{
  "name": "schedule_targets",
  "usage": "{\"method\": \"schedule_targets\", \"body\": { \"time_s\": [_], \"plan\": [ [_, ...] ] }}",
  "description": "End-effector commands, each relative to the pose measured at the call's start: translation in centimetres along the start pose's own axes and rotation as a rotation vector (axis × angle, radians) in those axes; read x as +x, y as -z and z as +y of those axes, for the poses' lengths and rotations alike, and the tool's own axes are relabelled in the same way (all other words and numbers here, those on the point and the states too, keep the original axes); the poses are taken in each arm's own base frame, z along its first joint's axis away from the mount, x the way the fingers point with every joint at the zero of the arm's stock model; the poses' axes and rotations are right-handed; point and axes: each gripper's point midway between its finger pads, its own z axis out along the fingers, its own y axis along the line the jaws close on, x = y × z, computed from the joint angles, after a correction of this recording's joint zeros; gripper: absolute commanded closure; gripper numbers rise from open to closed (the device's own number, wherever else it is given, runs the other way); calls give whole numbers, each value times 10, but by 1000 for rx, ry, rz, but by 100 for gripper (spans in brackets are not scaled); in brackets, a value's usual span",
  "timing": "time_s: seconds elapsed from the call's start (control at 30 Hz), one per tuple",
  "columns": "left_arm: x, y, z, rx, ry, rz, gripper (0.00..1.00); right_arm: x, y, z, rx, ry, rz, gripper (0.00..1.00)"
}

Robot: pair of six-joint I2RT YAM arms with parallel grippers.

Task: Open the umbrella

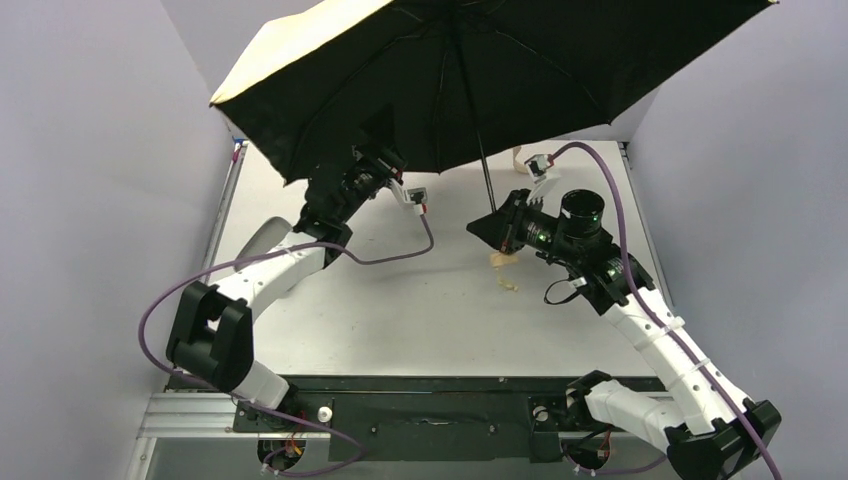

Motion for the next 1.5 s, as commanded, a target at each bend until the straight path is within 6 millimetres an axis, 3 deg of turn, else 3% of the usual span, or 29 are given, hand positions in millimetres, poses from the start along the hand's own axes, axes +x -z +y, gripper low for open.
{"method": "schedule_targets", "body": {
  "time_s": [0.0,0.17,0.4,0.53,0.6,0.63,0.77,1.13,1.3,1.47],
  "plan": [
    [-5,28,35,-58,106,-28,21,-68,24,12,35,176,-307,100],
    [-10,49,16,2,164,-12,19,-79,58,-20,243,214,-438,100],
    [-8,65,8,56,320,67,15,-58,73,-53,315,121,-466,100],
    [-30,71,10,119,549,72,15,-68,78,-61,282,46,-573,100],
    [-49,81,-6,249,660,50,16,-75,84,-67,284,29,-646,100],
    [-54,84,-1,256,704,36,16,-76,85,-71,279,19,-682,100],
    [-77,100,-13,338,739,15,16,-80,91,-81,281,6,-773,100],
    [-72,116,-27,429,798,115,16,-60,63,-113,267,-96,-797,99],
    [-72,121,-34,446,807,138,16,-46,43,-114,253,-93,-746,91],
    [-70,126,-40,453,813,165,16,-52,34,-95,191,-25,-742,93]
  ]
}}
